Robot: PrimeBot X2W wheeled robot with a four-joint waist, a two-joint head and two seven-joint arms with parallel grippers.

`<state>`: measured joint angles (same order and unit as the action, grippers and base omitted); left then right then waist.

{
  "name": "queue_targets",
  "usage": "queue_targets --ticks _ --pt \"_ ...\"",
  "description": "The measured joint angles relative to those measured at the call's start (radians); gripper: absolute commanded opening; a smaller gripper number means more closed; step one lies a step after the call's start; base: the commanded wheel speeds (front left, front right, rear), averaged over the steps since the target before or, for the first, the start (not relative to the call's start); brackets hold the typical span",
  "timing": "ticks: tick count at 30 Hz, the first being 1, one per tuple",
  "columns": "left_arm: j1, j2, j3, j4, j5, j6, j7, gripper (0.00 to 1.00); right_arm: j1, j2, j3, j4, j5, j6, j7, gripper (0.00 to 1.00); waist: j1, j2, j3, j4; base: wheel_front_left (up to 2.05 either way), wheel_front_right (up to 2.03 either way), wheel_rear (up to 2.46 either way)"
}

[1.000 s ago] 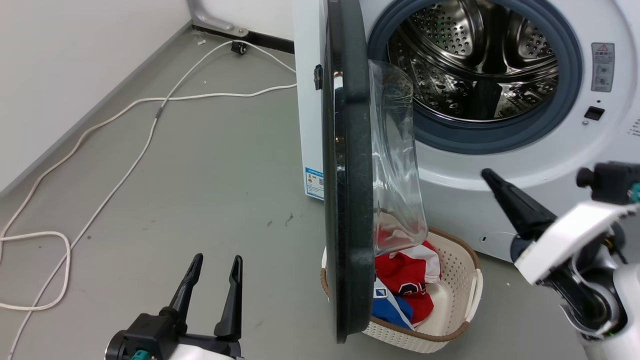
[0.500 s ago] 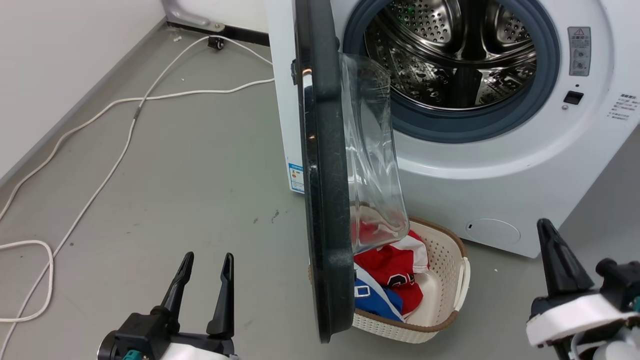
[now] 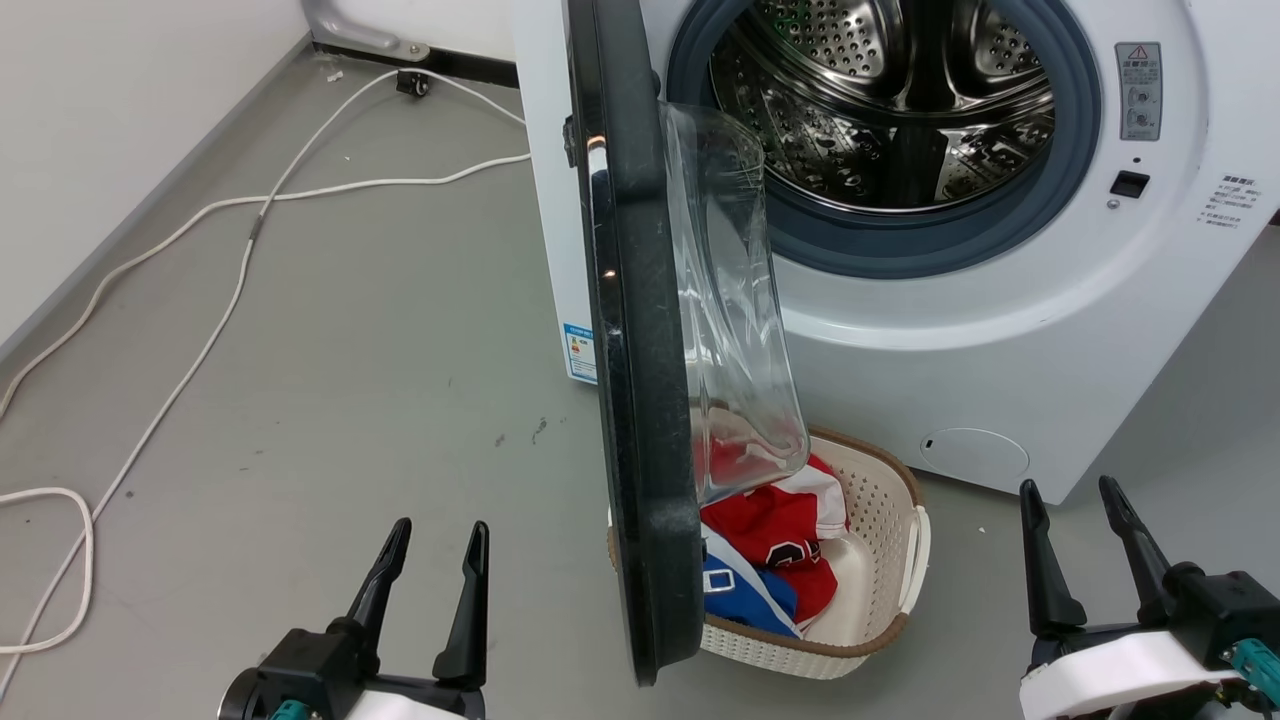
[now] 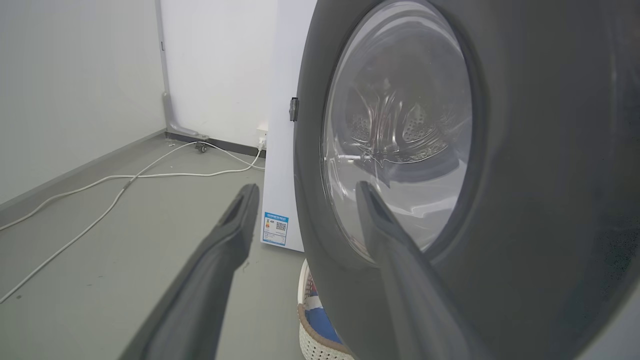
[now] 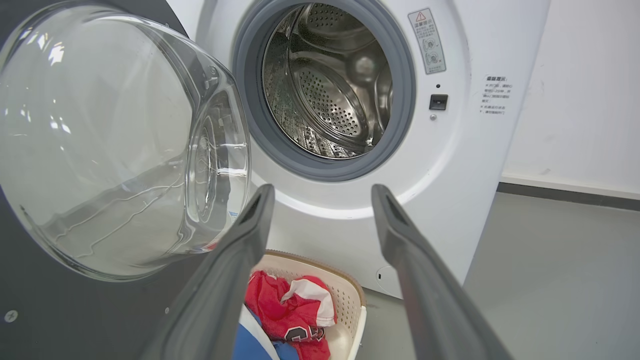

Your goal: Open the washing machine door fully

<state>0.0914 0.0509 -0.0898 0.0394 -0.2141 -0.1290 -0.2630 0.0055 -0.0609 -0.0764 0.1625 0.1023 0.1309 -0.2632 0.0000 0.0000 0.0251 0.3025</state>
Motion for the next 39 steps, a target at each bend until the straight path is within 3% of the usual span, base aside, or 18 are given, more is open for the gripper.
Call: queue_targets --ticks 24,25,26,27,34,39 --pt "-0.009 0.000 0.002 0.017 0.003 0.000 0.000 1.00 -0.003 0.008 0.006 0.002 0.005 0.000 0.000 1.00 0.0000 0.0000 0.002 -0.009 0.00 0.00 0.00" --pt "-0.009 0.000 0.002 0.018 0.003 0.000 0.000 0.80 -0.002 0.009 0.006 0.003 0.006 0.000 0.000 1.00 0.0000 0.0000 0.000 -0.009 0.00 0.00 0.00" --pt "-0.009 0.000 0.001 0.019 0.003 0.000 0.000 0.44 -0.002 0.009 0.006 0.003 0.009 0.000 0.000 1.00 0.0000 0.0000 -0.001 -0.010 0.00 0.00 0.00" --pt "-0.009 0.000 0.001 0.018 0.010 0.000 0.000 0.00 -0.002 0.009 0.006 0.003 0.011 0.000 0.000 1.00 0.0000 0.0000 -0.002 -0.010 0.00 0.00 0.00" --pt "-0.009 0.000 0.001 -0.014 0.017 0.000 0.000 0.00 -0.002 0.009 0.007 0.006 0.012 0.000 0.000 1.00 0.0000 0.0000 -0.003 -0.006 0.00 0.00 0.00" --pt "-0.036 0.000 0.023 -0.118 0.026 0.013 0.000 0.00 -0.002 0.009 0.003 0.009 0.011 0.000 0.000 1.00 0.0000 0.0000 0.000 -0.001 0.00 0.00 0.00"
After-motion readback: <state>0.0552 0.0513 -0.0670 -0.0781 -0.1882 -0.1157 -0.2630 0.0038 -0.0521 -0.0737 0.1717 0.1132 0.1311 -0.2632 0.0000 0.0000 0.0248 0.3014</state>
